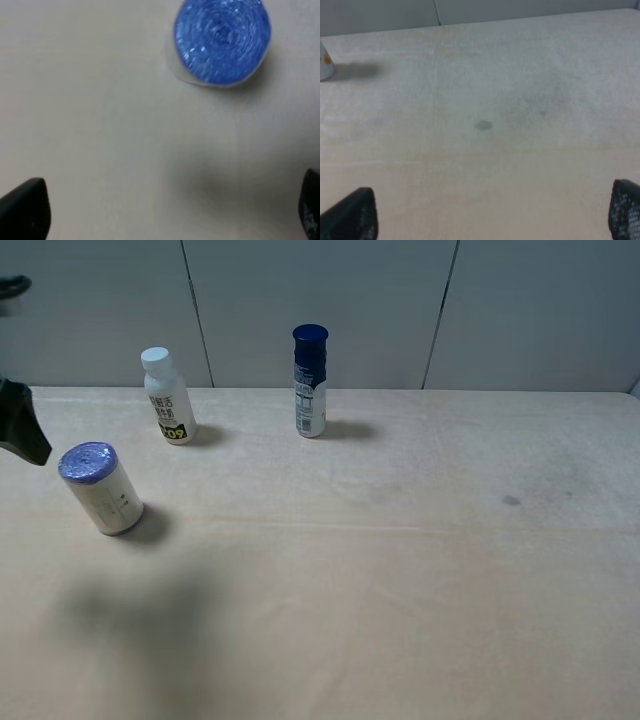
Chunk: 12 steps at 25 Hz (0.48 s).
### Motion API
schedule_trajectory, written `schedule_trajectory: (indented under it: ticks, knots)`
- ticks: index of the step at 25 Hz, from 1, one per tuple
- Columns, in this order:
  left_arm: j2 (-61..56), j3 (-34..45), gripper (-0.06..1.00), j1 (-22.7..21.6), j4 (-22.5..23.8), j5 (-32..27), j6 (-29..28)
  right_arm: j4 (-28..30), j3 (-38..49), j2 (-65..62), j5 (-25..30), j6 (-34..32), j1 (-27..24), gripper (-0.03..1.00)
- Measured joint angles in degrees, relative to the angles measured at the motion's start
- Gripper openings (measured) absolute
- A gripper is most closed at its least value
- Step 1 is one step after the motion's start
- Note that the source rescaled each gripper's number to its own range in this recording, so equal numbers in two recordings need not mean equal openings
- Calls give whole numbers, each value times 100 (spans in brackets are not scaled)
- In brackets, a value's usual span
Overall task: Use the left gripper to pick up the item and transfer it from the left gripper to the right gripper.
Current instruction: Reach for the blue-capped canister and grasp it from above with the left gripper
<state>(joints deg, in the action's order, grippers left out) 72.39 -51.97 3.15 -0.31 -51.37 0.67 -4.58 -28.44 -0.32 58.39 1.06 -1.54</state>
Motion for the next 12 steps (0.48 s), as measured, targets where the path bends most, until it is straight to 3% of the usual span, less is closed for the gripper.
schedule_trajectory:
  ticks: [6,12]
  knots:
    - [990,-228,100,325,0,514,0,0,0,0,0,0,0,100]
    - [1678,-467,100,366,-69,757,0,0,0,0,-7,0,0,100]
